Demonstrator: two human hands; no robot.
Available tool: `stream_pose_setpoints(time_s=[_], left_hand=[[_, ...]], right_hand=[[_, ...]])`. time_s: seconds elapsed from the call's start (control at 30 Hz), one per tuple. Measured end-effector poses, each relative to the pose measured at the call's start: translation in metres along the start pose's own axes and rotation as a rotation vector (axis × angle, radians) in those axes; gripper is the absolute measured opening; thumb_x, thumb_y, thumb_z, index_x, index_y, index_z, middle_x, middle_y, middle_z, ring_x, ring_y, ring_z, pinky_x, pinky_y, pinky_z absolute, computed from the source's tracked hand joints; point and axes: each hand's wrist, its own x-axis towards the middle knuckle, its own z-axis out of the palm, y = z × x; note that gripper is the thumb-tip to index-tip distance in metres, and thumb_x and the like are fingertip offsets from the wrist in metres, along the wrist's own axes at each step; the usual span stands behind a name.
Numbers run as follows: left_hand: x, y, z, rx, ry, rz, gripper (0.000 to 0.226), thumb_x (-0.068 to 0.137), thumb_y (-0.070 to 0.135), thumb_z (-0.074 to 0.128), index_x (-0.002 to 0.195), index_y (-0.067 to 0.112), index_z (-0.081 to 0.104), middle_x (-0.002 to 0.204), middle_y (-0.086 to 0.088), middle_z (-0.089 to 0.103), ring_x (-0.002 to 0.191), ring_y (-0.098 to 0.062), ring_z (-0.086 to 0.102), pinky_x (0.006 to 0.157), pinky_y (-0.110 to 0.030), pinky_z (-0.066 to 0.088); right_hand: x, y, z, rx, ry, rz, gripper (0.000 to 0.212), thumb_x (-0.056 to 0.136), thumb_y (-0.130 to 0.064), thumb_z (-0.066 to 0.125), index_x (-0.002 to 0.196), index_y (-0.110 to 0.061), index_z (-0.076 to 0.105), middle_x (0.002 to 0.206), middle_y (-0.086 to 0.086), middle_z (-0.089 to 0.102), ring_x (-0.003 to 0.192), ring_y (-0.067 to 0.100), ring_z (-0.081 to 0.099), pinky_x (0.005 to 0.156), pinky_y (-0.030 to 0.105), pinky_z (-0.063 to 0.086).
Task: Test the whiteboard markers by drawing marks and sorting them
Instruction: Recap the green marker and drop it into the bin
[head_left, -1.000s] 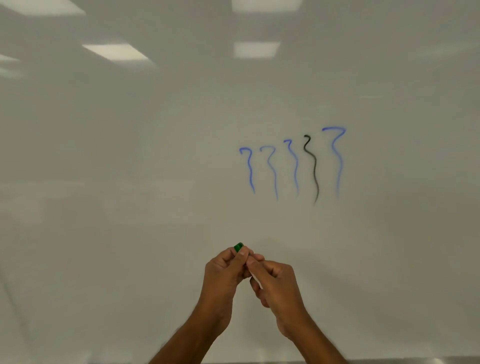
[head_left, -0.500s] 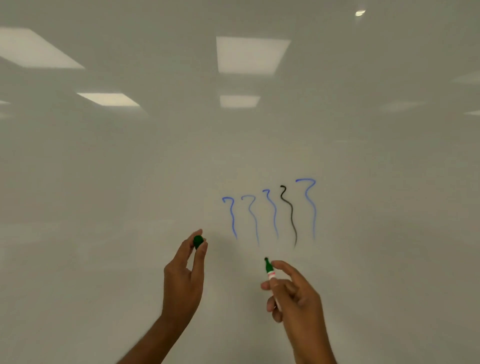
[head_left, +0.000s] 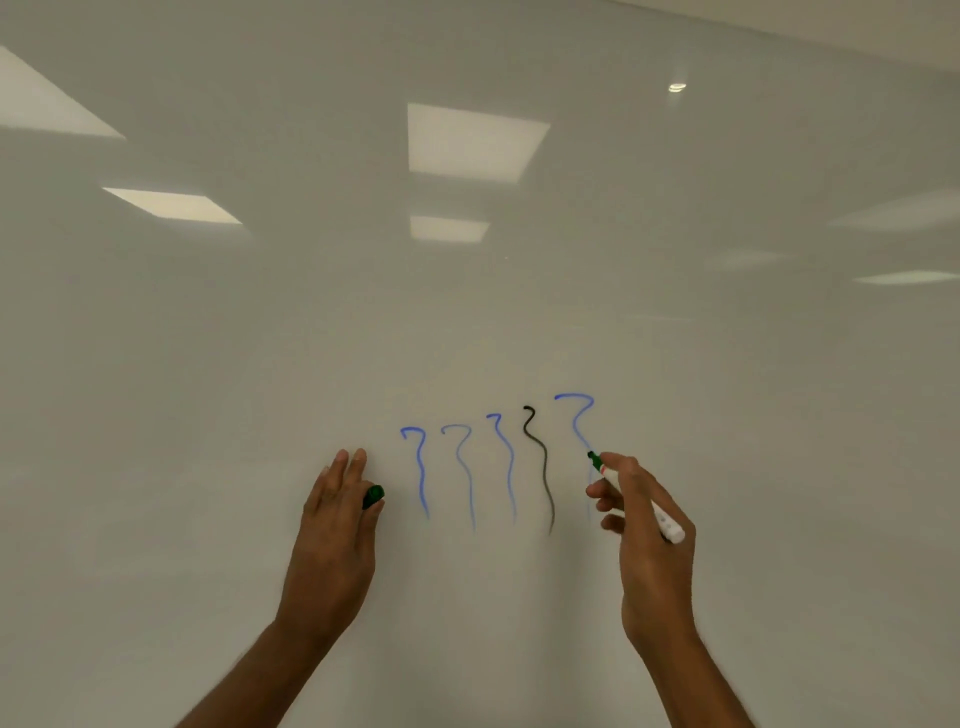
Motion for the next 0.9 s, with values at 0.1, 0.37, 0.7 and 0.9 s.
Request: stream_pose_setpoints(time_s=[0.1, 0.37, 0.7, 0.9], left_hand=[[0.001, -0.002, 0.006, 0.070, 0.072, 0.114, 0.051, 0.107, 0.033, 0.031, 0.142, 0.001, 0.046, 0.149, 0.001, 0.037, 0.151, 0.004, 0.007, 0.123, -0.020, 0.009], [0.001, -0.013, 0.019, 0.153, 0.157, 0.217, 0.045, 0.100, 0.018, 0.043, 0.136, -0.007, 0.051, 0.148, -0.014, 0.047, 0.143, -0.026, 0.037, 0.124, -0.033, 0.019], [0.002, -0.013, 0.020, 0.185, 0.148, 0.238, 0.044, 0.100, 0.018, 0.045, 0.134, -0.009, 0.052, 0.148, -0.017, 0.047, 0.140, -0.030, 0.043, 0.122, -0.043, 0.027], [-0.002, 0.016, -0.001, -0.096, 0.039, -0.077, 0.043, 0.106, 0.027, 0.045, 0.145, 0.008, 0.049, 0.152, -0.003, 0.044, 0.146, -0.008, 0.030, 0.120, -0.033, 0.028]], right_hand=[[0.021, 0.004, 0.005, -0.006, 0.104, -0.082, 0.014, 0.100, -0.019, 0.056, 0.099, -0.018, 0.070, 0.086, 0.014, 0.071, 0.081, 0.018, 0.061, 0.077, 0.035, 0.047], [0.077, 0.010, 0.016, -0.152, 0.102, -0.228, 0.008, 0.100, -0.022, 0.058, 0.101, -0.014, 0.056, 0.088, 0.002, 0.074, 0.087, 0.004, 0.066, 0.080, 0.022, 0.048], [0.047, 0.059, -0.032, -0.345, 0.081, -0.231, 0.010, 0.100, -0.016, 0.058, 0.091, -0.020, 0.054, 0.083, 0.003, 0.071, 0.078, 0.016, 0.065, 0.063, 0.013, 0.046], [-0.016, 0.063, -0.061, -0.369, -0.018, 0.046, 0.007, 0.096, -0.020, 0.064, 0.090, -0.018, 0.060, 0.075, 0.003, 0.073, 0.075, 0.021, 0.067, 0.070, 0.039, 0.054]])
